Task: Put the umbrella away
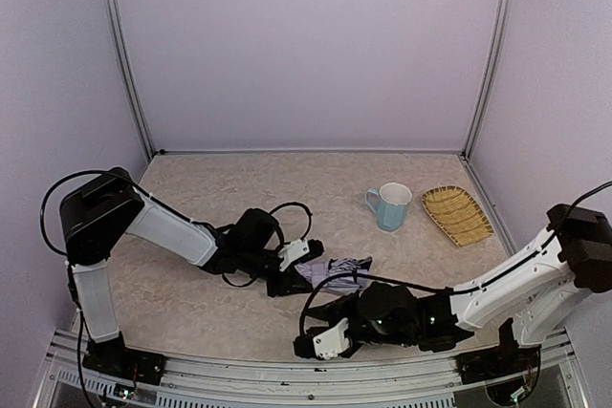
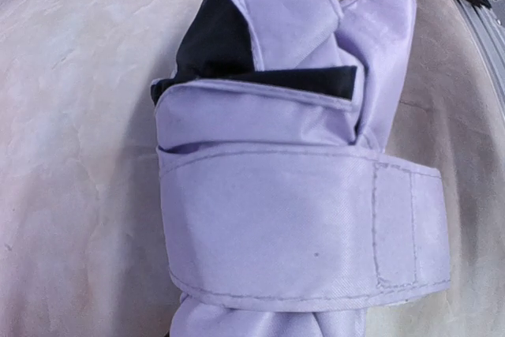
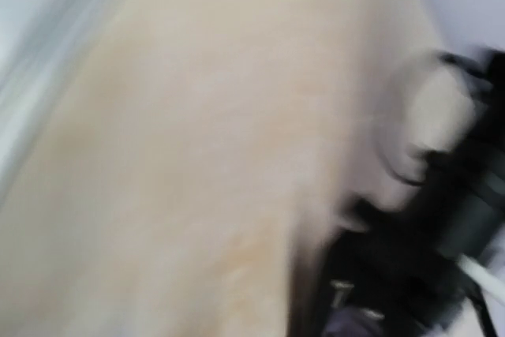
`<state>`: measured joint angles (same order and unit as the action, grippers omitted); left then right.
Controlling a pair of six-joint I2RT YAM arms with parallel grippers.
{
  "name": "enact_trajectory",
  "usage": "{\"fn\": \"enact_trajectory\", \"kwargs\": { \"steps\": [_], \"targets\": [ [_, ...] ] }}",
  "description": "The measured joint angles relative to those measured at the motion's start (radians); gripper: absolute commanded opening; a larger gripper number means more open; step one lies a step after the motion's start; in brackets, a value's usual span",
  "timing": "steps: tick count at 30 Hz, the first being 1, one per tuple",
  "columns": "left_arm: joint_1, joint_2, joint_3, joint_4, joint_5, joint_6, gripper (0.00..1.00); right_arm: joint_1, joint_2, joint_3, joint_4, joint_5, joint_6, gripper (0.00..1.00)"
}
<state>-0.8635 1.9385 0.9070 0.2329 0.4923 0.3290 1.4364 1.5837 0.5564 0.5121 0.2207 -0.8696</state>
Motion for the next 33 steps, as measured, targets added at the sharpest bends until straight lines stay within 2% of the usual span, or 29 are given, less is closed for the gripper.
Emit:
{"fn": "enact_trajectory", "kwargs": {
  "steps": [5, 9, 15, 20, 24, 29, 33],
  "targets": [
    [0.003, -0.013, -0.059, 0.119, -0.090, -0.145, 0.00, -0.111, -0.106, 0.026, 0.022, -0.006, 0.505, 0.44],
    [0.006, -0.021, -0.092, 0.185, -0.161, -0.239, 0.00, -0.259, -0.183, -0.018, 0.077, -0.064, 0.941, 0.41],
    [0.006, -0.021, -0.093, 0.202, -0.236, -0.307, 0.00, -0.441, -0.142, -0.010, 0.031, -0.209, 1.453, 0.41],
    [-0.005, -0.021, -0.093, 0.205, -0.280, -0.321, 0.00, -0.468, -0.022, 0.094, -0.070, -0.334, 1.657, 0.36],
    [-0.026, -0.021, -0.083, 0.195, -0.326, -0.321, 0.00, -0.478, 0.049, 0.146, -0.100, -0.416, 1.765, 0.37],
    [-0.044, -0.021, -0.079, 0.190, -0.367, -0.318, 0.00, -0.509, 0.076, 0.145, -0.119, -0.442, 1.852, 0.44],
    [-0.049, -0.019, -0.075, 0.187, -0.374, -0.309, 0.00, -0.515, 0.107, 0.146, -0.116, -0.449, 1.879, 0.40]
  ]
}}
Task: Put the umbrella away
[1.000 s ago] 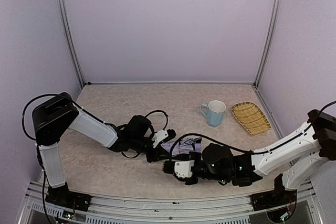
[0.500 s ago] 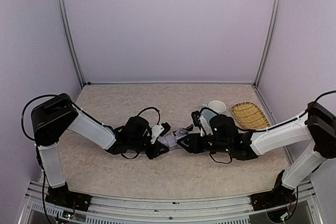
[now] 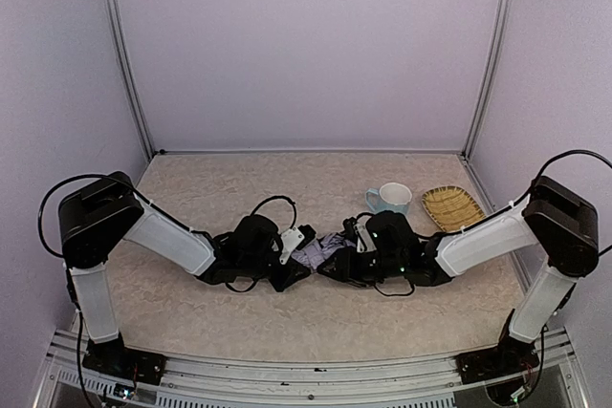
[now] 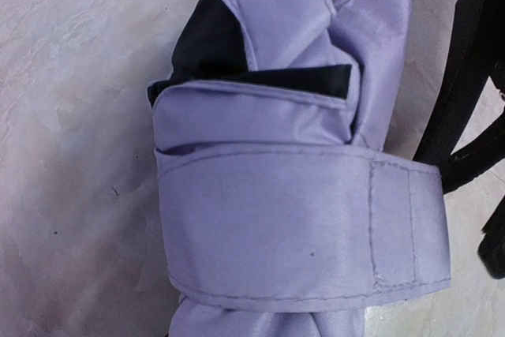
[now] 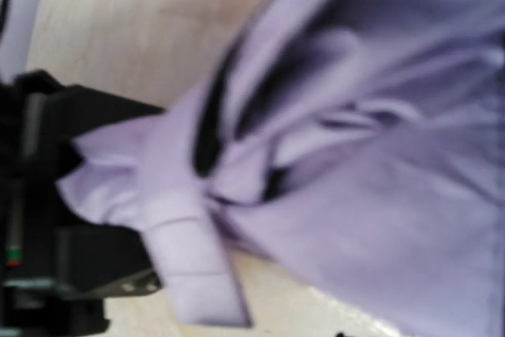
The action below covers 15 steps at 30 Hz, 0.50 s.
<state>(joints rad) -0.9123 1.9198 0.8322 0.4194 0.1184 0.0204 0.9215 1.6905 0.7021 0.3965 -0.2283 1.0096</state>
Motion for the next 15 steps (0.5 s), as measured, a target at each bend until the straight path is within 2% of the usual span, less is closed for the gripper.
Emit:
{"fn": "enact_trajectory", "kwargs": {
  "steps": [5, 15],
  "targets": [
    [-0.008, 0.005, 0.016, -0.016, -0.015, 0.013, 0.00, -0.008, 0.048, 0.018, 0.015, -0.030, 0.007, 0.32],
    [-0.010, 0.008, 0.027, -0.031, -0.022, 0.037, 0.00, -0.013, 0.061, 0.041, 0.061, -0.066, 0.014, 0.35]
  ]
}}
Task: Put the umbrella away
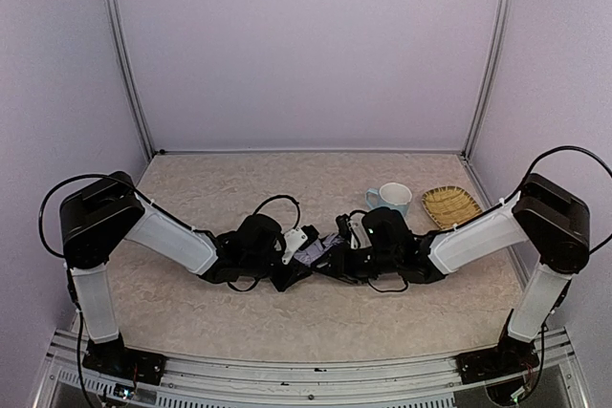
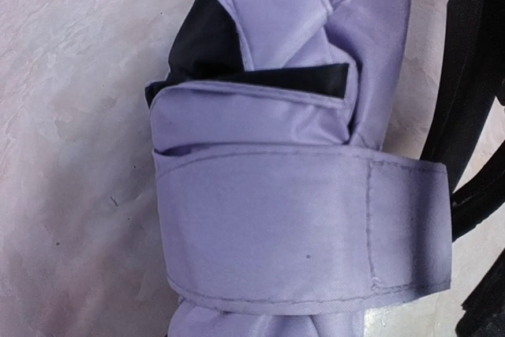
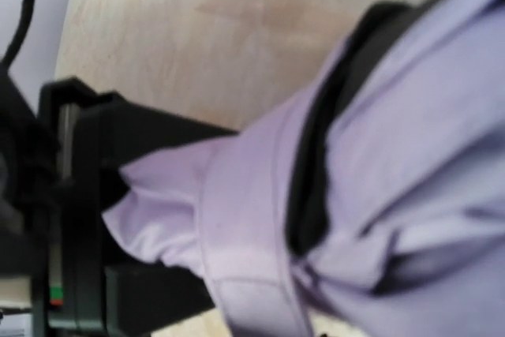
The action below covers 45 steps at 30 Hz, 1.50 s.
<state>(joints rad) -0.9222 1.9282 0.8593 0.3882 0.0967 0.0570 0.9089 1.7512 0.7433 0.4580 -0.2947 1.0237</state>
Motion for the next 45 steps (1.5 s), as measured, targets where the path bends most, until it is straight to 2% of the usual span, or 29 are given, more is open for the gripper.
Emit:
{"fn": "enact_trajectory", "kwargs": {
  "steps": [2, 12, 24, 35, 45],
  "targets": [
    [0.000, 0.000, 0.000, 0.000, 0.000, 0.002, 0.00, -0.007, 0.000, 0.000, 0.007, -0.003, 0.008, 0.32],
    [0.000, 0.001, 0.000, 0.000, 0.000, 0.018, 0.00, -0.025, 0.002, 0.000, 0.035, -0.009, 0.019, 0.00],
    [0.011, 0.034, 0.048, -0.022, 0.016, 0.019, 0.00, -0.040, 0.012, -0.001, 0.080, -0.068, 0.002, 0.00],
    [0.029, 0.063, 0.078, -0.014, 0.072, 0.023, 0.00, -0.070, -0.079, 0.066, -0.065, -0.014, -0.088, 0.00],
    [0.103, 0.116, 0.130, 0.008, 0.236, -0.072, 0.00, -0.055, -0.133, 0.046, -0.124, 0.043, -0.065, 0.00]
  ]
}}
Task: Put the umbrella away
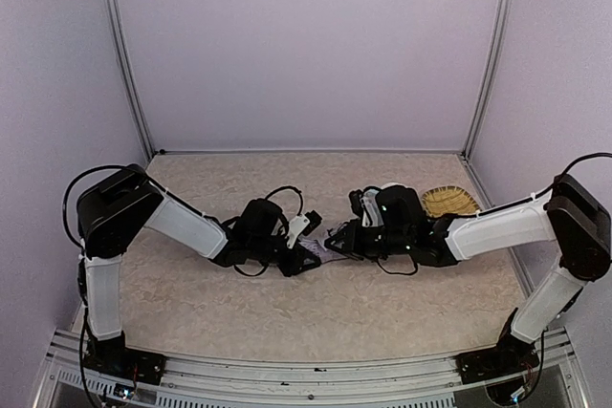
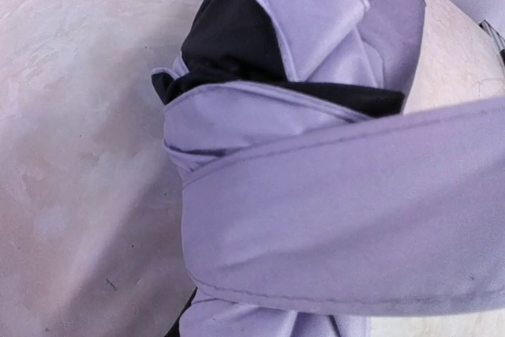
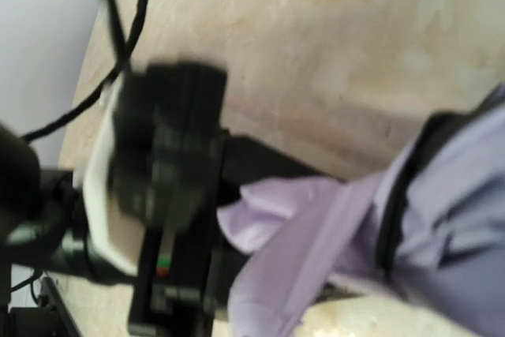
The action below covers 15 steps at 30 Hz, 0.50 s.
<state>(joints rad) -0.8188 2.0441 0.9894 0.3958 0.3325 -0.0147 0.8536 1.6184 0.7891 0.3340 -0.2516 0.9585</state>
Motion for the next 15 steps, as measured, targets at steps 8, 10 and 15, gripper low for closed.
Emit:
{"fn": "enact_trajectory", "kwargs": {
  "steps": [8, 10, 15],
  "targets": [
    [0.049, 0.029, 0.014, 0.027, 0.157, -0.069, 0.00, 0.032, -0.013, -0.115, 0.096, 0.048, 0.065, 0.00],
    [0.056, 0.029, 0.008, 0.030, 0.191, -0.080, 0.00, 0.034, -0.012, -0.134, 0.132, 0.048, 0.072, 0.00],
    [0.087, 0.029, 0.006, 0.027, 0.234, -0.109, 0.00, 0.035, 0.076, -0.126, 0.246, 0.026, 0.071, 0.00]
  ]
}}
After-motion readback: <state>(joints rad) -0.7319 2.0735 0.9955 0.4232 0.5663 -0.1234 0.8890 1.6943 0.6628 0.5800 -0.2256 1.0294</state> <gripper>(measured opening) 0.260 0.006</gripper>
